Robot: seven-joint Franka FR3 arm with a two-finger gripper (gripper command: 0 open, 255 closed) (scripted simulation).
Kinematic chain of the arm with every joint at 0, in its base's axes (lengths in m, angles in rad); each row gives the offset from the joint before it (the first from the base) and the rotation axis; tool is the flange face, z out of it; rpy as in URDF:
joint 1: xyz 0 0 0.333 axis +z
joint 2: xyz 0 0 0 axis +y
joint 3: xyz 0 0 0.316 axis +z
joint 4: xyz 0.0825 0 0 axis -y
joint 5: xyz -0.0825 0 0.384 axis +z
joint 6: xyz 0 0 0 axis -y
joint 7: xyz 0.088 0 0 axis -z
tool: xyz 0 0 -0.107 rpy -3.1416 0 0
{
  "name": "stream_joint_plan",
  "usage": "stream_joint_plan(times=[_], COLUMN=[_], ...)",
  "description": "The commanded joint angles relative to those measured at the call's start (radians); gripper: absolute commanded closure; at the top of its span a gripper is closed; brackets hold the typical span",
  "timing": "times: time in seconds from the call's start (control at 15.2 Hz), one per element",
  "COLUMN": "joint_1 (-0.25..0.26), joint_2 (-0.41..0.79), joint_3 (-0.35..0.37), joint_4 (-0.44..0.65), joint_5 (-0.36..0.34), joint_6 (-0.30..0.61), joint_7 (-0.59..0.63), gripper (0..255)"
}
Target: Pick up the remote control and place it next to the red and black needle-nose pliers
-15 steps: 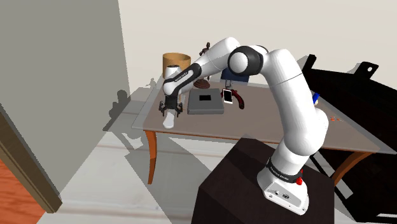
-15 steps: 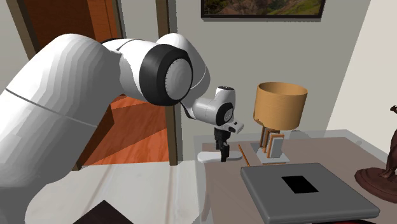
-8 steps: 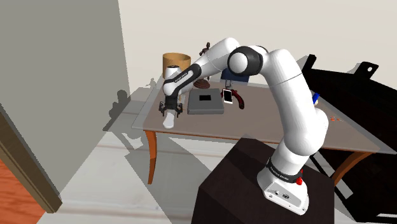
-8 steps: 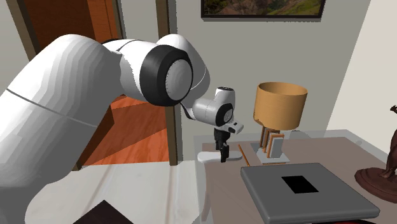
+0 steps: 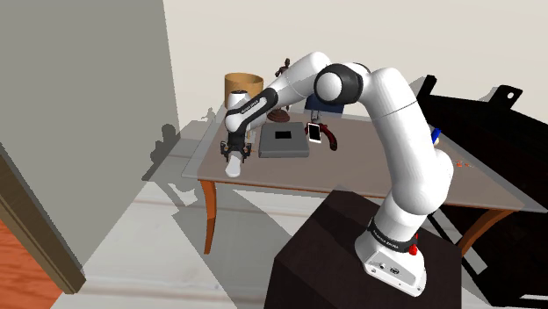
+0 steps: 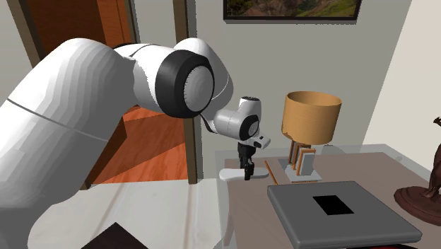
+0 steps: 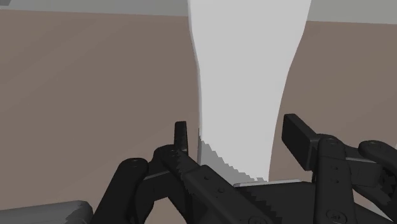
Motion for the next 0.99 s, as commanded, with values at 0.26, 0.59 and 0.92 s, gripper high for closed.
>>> stream_joint_plan(times=[0.26,0.59,0.92], joint_1=[-0.001,-0.003,-0.004], joint_2=[-0.029,-0.075,-0.118], joint_3=[0.001,0.003,0.005], joint_4=[-0.006,-0.011,-0.009], joint_5=[0.001,0.004,0.006], joint_6=[-0.023,-0.064,-0.109], joint_7=[0.000,-0.001,-0.002], gripper=[255,255,255])
